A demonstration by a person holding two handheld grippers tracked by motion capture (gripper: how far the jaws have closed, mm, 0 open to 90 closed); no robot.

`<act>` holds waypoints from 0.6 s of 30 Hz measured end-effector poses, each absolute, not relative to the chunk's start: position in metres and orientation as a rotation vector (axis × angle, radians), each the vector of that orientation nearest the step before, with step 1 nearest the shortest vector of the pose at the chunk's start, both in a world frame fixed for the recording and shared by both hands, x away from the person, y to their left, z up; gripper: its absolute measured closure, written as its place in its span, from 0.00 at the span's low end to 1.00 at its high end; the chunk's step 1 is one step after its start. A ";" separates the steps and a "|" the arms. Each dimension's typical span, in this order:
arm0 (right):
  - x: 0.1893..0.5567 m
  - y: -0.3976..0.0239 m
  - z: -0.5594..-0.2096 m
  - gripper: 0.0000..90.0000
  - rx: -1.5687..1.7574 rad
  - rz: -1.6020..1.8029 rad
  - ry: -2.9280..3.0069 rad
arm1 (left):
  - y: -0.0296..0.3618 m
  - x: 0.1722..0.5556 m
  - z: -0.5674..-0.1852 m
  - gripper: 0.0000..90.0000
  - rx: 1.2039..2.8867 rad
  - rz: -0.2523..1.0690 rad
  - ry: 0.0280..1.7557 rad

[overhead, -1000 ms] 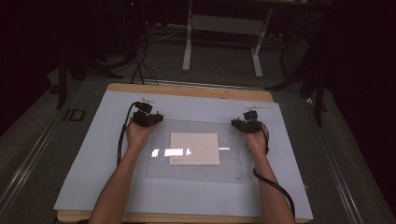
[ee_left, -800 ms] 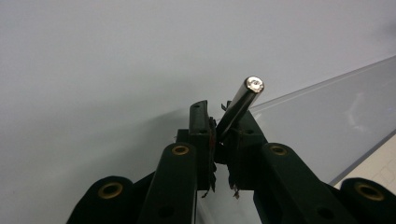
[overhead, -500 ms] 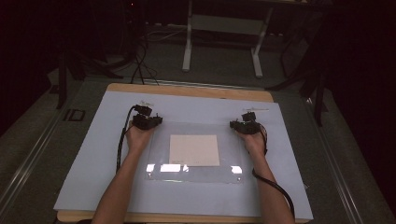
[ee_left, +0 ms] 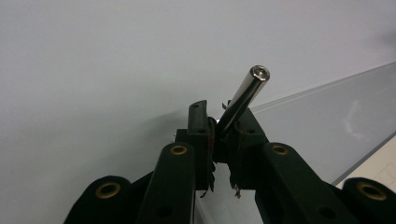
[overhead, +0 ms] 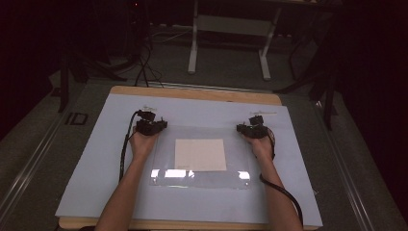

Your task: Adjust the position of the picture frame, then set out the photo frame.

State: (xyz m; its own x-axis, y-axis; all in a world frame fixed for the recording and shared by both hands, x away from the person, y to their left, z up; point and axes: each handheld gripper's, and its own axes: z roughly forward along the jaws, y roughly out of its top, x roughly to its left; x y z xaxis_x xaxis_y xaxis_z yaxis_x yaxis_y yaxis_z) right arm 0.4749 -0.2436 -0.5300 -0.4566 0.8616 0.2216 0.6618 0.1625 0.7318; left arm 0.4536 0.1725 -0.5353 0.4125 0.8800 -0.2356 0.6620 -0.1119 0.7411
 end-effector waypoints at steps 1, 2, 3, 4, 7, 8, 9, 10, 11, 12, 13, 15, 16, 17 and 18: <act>0.475 -0.244 -0.530 0.89 1.475 1.181 2.193 | 0.172 0.454 -0.535 0.90 1.852 0.336 1.322; 0.475 -0.244 -0.530 0.89 1.476 1.185 2.190 | 0.172 0.454 -0.535 0.90 1.858 0.337 1.319; 0.475 -0.244 -0.531 0.89 1.476 1.187 2.189 | 0.172 0.454 -0.535 0.90 1.859 0.339 1.318; 0.474 -0.244 -0.531 0.89 1.478 1.188 2.188 | 0.172 0.454 -0.535 0.90 1.859 0.337 1.317; 0.474 -0.245 -0.532 0.89 1.480 1.200 2.186 | 0.173 0.454 -0.535 0.89 1.855 0.335 1.316; 0.474 -0.245 -0.532 0.89 1.481 1.202 2.185 | 0.173 0.454 -0.535 0.89 1.855 0.334 1.315; 0.474 -0.245 -0.532 0.89 1.480 1.202 2.185 | 0.173 0.454 -0.535 0.89 1.854 0.332 1.314; 0.474 -0.245 -0.532 0.89 1.480 1.203 2.186 | 0.173 0.454 -0.535 0.89 1.853 0.333 1.313; 0.474 -0.245 -0.532 0.89 1.478 1.202 2.187 | 0.174 0.453 -0.535 0.88 1.847 0.329 1.308; 0.474 -0.245 -0.532 0.89 1.478 1.202 2.187 | 0.174 0.453 -0.535 0.87 1.847 0.329 1.308; 0.474 -0.245 -0.532 0.89 1.478 1.206 2.184 | 0.177 0.451 -0.534 0.87 1.810 0.318 1.288; 0.474 -0.246 -0.533 0.88 1.481 1.224 2.176 | 0.181 0.447 -0.531 0.83 1.788 0.334 1.259; 0.474 -0.247 -0.533 0.87 1.484 1.233 2.174 | 0.183 0.446 -0.529 0.83 1.792 0.348 1.249; 0.474 -0.247 -0.534 0.86 1.482 1.237 2.168 | 0.184 0.445 -0.527 0.82 1.794 0.355 1.245; 0.473 -0.247 -0.534 0.84 1.478 1.232 2.160 | 0.185 0.444 -0.526 0.82 1.790 0.361 1.241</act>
